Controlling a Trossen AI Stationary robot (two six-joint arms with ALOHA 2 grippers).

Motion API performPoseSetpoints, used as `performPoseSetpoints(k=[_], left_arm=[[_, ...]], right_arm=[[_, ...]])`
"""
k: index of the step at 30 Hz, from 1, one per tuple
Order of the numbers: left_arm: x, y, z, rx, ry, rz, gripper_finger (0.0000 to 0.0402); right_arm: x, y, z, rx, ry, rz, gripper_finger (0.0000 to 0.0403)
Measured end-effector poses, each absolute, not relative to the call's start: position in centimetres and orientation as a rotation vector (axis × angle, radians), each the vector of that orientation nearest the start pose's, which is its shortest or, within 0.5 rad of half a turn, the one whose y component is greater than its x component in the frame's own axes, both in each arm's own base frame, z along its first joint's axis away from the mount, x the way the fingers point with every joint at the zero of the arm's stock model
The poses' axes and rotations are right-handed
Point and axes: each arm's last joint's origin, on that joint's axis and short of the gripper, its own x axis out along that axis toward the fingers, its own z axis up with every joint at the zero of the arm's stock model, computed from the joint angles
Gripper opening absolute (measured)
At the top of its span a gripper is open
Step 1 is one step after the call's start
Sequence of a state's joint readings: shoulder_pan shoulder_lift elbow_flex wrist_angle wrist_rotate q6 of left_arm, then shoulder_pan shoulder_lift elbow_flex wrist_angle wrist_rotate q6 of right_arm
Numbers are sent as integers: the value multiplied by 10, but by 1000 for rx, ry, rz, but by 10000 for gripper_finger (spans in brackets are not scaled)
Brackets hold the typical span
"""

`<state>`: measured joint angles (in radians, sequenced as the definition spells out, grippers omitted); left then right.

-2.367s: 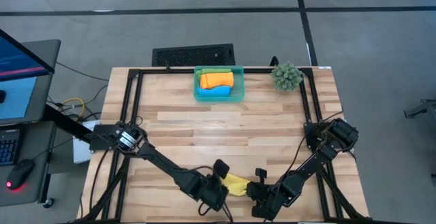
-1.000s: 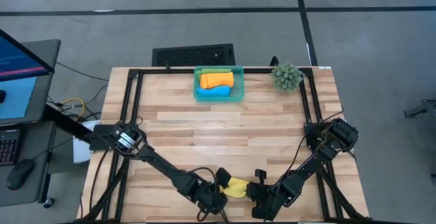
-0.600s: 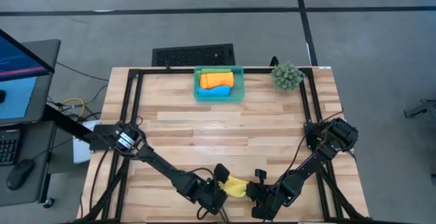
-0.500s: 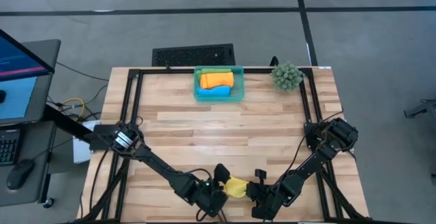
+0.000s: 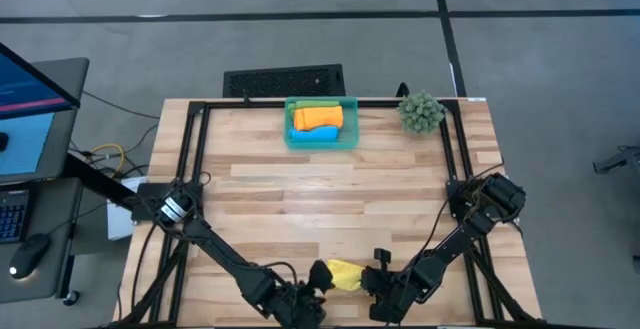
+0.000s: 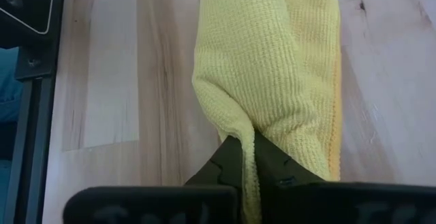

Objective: Roll microfiber towels into tight, uniform cylinder then place into a basket
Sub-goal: Roll the yellow towel

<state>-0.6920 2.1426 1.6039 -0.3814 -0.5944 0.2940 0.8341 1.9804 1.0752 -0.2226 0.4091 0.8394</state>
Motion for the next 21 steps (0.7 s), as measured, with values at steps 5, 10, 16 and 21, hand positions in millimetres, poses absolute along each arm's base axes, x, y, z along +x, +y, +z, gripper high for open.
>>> performPoseSetpoints(k=[5, 10, 16, 21], left_arm=[[370, -277, 173, 755, 713, -309, 240], [379, -256, 159, 708, 752, -274, 240], [379, -243, 141, 625, 751, -335, 240], [378, -244, 139, 658, 741, -305, 240]], right_arm=[[255, 261, 105, 113, 979, -33, 26], [254, 261, 105, 113, 978, -33, 24], [254, 261, 105, 113, 980, -32, 28], [254, 261, 105, 115, 983, -29, 24]])
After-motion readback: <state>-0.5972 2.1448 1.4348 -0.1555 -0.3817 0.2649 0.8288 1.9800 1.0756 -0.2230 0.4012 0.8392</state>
